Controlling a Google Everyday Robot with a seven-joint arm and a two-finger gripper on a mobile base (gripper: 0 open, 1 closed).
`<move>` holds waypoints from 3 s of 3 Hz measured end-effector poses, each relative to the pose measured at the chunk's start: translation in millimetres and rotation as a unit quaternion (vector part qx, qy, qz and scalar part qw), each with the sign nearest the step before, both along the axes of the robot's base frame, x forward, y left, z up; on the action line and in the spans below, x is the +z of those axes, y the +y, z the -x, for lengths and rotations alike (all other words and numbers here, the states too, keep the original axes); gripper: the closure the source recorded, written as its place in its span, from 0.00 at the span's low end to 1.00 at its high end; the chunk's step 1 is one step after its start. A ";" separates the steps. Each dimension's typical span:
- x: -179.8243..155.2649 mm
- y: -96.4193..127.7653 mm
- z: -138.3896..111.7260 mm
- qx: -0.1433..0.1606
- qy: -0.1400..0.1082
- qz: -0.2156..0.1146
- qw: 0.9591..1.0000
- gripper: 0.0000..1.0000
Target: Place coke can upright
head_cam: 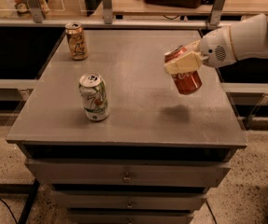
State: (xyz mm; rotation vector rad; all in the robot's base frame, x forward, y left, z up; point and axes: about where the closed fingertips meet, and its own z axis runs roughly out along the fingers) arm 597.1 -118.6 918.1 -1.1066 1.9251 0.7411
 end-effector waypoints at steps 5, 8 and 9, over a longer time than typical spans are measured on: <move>3.3 -24.4 10.9 0.078 -0.120 -0.230 0.963 0.59; -25.3 -39.2 16.0 0.099 -0.171 -0.222 0.955 0.00; -25.2 -39.1 16.0 0.099 -0.171 -0.222 0.955 0.00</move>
Offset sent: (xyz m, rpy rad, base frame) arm 0.0074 -0.0115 0.0007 0.4426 -0.1058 0.0669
